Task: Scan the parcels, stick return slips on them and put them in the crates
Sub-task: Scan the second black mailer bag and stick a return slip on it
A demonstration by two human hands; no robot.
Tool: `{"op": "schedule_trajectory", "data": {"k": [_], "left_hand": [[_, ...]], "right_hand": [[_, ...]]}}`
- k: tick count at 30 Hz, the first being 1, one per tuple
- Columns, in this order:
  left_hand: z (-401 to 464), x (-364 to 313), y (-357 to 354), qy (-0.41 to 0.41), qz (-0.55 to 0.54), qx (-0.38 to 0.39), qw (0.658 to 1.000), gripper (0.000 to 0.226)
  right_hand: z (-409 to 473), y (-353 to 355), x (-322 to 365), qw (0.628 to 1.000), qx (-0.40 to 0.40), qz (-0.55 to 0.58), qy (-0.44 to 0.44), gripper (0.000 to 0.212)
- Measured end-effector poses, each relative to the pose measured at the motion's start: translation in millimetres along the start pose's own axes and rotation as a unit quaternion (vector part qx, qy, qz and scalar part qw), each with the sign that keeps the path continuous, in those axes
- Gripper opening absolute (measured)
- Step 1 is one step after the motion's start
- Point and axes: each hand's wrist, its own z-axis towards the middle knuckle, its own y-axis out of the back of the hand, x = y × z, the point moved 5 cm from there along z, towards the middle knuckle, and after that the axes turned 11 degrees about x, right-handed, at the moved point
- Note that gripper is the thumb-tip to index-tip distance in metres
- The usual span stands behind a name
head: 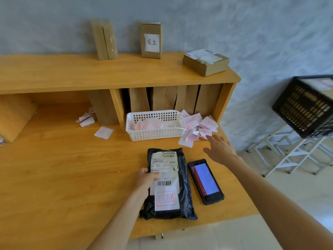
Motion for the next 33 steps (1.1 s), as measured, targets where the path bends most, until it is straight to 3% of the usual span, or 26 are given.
{"op": "schedule_trajectory", "data": {"k": [10,17,25,33], "left_hand": [[-3.7,-24.9,-0.7,-0.034,0.014,0.122,0.992,0.044],[-8.0,-128.7,-34.3,-0.128,-0.027,0.162,0.978,0.039],[-27.4,-211.1,-182.4,-0.175,0.019,0.235,0.956,0.041],[-61.0,-219.6,-410.5,-0.192,0.033,0.302,0.933,0.038]], "right_hand": [[-9.4,65.4,-30.4,0.996,-0.045,-0.001,-0.072,0.063],[-39.1,106.4,-71.3,0.989,-0.088,-0.011,-0.120,0.061],[-95.5,142.1,-181.0,0.977,-0.141,0.007,-0.158,0.055],[-166.3,162.9,-367.3,0.958,-0.202,0.021,-0.205,0.059]]}}
